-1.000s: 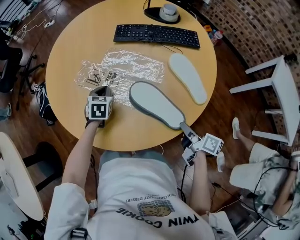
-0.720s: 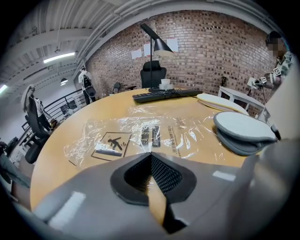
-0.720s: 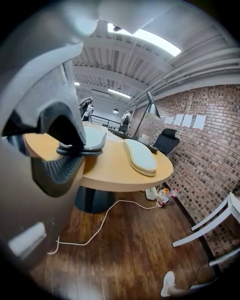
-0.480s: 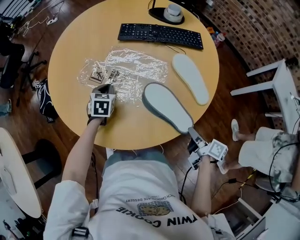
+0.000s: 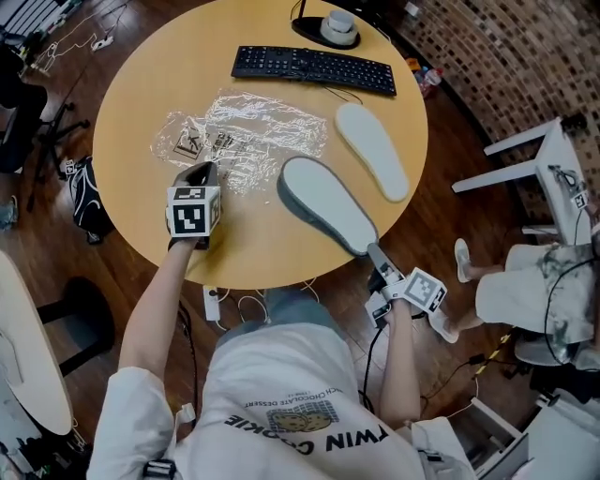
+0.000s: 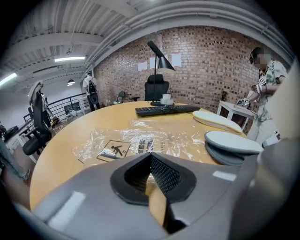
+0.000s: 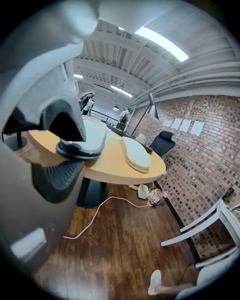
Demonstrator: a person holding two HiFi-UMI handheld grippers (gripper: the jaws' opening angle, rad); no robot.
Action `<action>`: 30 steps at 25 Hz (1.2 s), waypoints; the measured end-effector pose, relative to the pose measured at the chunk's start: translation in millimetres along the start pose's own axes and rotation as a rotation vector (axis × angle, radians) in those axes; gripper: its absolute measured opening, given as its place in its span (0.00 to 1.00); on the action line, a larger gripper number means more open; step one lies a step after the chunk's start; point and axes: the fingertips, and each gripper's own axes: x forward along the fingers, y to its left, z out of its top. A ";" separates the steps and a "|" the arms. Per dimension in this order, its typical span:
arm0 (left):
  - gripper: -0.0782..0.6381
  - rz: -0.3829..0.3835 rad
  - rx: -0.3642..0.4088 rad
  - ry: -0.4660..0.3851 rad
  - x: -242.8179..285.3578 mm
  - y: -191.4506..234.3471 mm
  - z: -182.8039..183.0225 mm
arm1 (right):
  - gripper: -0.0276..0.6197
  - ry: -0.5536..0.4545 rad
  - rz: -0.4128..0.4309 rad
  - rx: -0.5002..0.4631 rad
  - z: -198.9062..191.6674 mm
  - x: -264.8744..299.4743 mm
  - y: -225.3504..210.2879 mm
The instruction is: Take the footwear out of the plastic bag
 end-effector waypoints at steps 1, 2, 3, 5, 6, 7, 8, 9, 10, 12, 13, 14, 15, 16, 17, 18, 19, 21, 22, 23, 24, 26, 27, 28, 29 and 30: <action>0.12 -0.012 -0.016 -0.018 -8.3 -7.3 2.1 | 0.25 0.003 0.016 -0.018 0.5 0.9 1.1; 0.12 -0.025 -0.031 -0.035 -16.9 -14.8 4.1 | 0.28 0.005 0.031 -0.039 1.7 2.5 2.1; 0.12 -0.036 -0.041 -0.052 -26.2 -21.7 6.5 | 0.30 0.005 0.040 -0.061 3.3 4.6 3.1; 0.12 -0.054 -0.050 -0.092 -47.9 -33.8 10.9 | 0.33 0.001 0.049 -0.098 5.0 8.9 5.5; 0.12 -0.062 -0.051 -0.111 -60.5 -40.5 10.8 | 0.34 -0.001 0.051 -0.106 3.9 8.2 6.0; 0.12 -0.069 -0.053 -0.129 -73.8 -48.4 9.0 | 0.34 -0.003 0.060 -0.118 2.4 5.2 7.1; 0.12 -0.077 -0.056 -0.146 -87.5 -56.8 6.3 | 0.34 -0.008 0.071 -0.131 0.8 0.1 9.1; 0.12 -0.084 -0.060 -0.160 -101.1 -65.2 3.1 | 0.34 -0.014 0.076 -0.142 -1.6 -6.7 12.0; 0.12 -0.091 -0.063 -0.173 -114.5 -73.5 -0.6 | 0.34 -0.019 0.080 -0.156 -5.1 -14.2 15.9; 0.12 -0.103 -0.069 -0.197 -140.3 -90.9 -10.8 | 0.34 -0.022 0.090 -0.199 -16.0 -30.3 24.9; 0.12 -0.110 -0.075 -0.209 -152.5 -100.0 -16.9 | 0.34 -0.020 0.098 -0.228 -22.5 -38.0 29.8; 0.12 -0.116 -0.082 -0.222 -164.0 -108.5 -22.7 | 0.34 -0.017 0.106 -0.260 -29.0 -44.8 35.6; 0.12 -0.120 -0.091 -0.234 -174.8 -115.9 -27.7 | 0.34 -0.012 0.115 -0.294 -35.3 -50.4 42.7; 0.12 -0.124 -0.100 -0.243 -184.7 -122.7 -32.1 | 0.34 -0.006 0.125 -0.327 -42.0 -55.5 51.1; 0.12 -0.129 -0.107 -0.248 -194.2 -129.9 -36.8 | 0.34 0.000 0.135 -0.360 -49.9 -61.0 60.1; 0.12 -0.135 -0.112 -0.249 -203.5 -138.0 -42.1 | 0.34 0.006 0.144 -0.394 -58.6 -67.6 69.2; 0.12 -0.142 -0.115 -0.249 -212.5 -146.9 -47.6 | 0.34 0.012 0.152 -0.430 -67.4 -74.8 78.3; 0.12 -0.149 -0.119 -0.256 -228.7 -164.4 -55.8 | 0.34 0.023 0.165 -0.509 -82.4 -87.7 96.2; 0.12 -0.151 -0.122 -0.261 -235.7 -172.6 -58.1 | 0.34 0.028 0.171 -0.545 -88.8 -92.8 104.3; 0.12 -0.154 -0.125 -0.265 -242.2 -180.9 -60.1 | 0.34 0.033 0.178 -0.577 -95.2 -97.6 111.2; 0.12 -0.158 -0.128 -0.268 -248.7 -189.5 -62.5 | 0.34 0.037 0.182 -0.608 -101.9 -102.6 116.7; 0.12 -0.161 -0.131 -0.273 -261.4 -206.6 -68.2 | 0.34 0.046 0.185 -0.674 -115.6 -112.9 124.1; 0.12 -0.159 -0.133 -0.277 -267.4 -214.3 -70.5 | 0.33 0.051 0.188 -0.710 -121.7 -117.7 127.4; 0.12 -0.156 -0.137 -0.281 -272.7 -221.7 -72.0 | 0.33 0.055 0.192 -0.745 -126.8 -122.3 130.5; 0.12 -0.152 -0.140 -0.284 -277.5 -229.5 -73.3 | 0.32 0.058 0.197 -0.776 -131.1 -127.3 133.4; 0.12 -0.149 -0.145 -0.286 -282.0 -238.1 -74.8 | 0.32 0.062 0.203 -0.805 -135.0 -133.1 135.6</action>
